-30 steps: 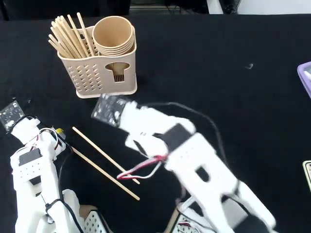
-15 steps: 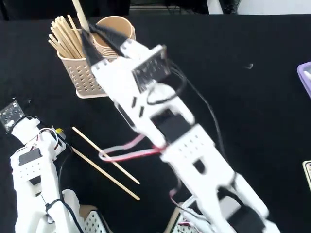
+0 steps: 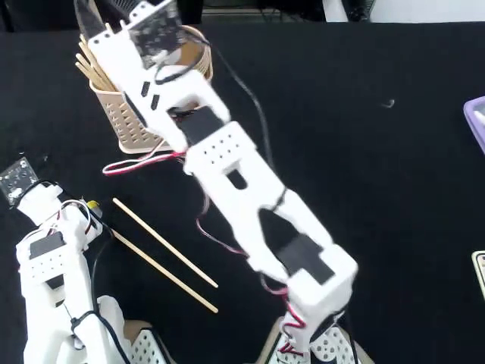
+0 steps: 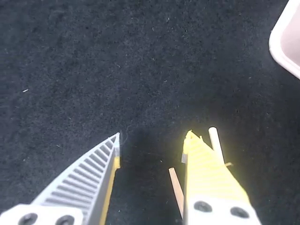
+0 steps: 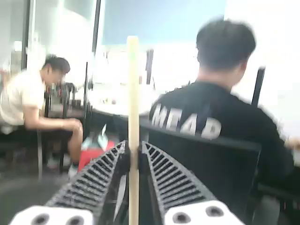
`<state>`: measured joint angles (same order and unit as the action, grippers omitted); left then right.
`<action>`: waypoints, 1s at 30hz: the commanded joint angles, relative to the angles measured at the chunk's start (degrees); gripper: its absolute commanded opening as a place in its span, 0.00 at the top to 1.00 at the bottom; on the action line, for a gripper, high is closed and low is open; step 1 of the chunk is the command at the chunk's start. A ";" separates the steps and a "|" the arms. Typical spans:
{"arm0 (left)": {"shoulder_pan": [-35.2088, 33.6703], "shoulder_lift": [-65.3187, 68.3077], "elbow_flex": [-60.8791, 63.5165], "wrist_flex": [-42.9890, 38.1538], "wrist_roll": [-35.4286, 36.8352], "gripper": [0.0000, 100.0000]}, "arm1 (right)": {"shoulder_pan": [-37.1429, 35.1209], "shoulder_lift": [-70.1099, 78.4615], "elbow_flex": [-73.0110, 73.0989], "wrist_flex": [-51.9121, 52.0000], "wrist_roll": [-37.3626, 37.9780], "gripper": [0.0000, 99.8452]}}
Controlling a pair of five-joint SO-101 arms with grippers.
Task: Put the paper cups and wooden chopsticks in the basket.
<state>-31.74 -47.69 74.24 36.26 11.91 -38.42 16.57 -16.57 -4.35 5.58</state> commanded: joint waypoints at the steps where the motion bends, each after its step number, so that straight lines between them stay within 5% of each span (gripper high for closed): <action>1: -0.04 -1.23 -0.22 -1.05 0.26 0.79 | -0.53 2.42 -2.95 -1.49 -0.53 0.99; 9: -0.04 -1.23 -0.22 -1.05 0.26 0.79 | -0.97 -0.22 0.75 10.81 -0.44 0.98; 15: -0.31 -1.23 -0.22 -1.05 0.26 0.79 | -1.05 -4.00 0.31 16.97 -0.88 0.81; 21: -0.31 -1.23 -0.22 -1.05 0.18 0.79 | -2.81 -15.16 0.66 30.07 -0.88 0.80; 30: -0.40 -1.23 -0.31 -1.05 0.18 0.79 | -4.75 -31.87 2.15 78.86 -0.44 0.79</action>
<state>-31.74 -47.69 74.24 36.26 11.91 -41.14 -10.15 -14.99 57.10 5.05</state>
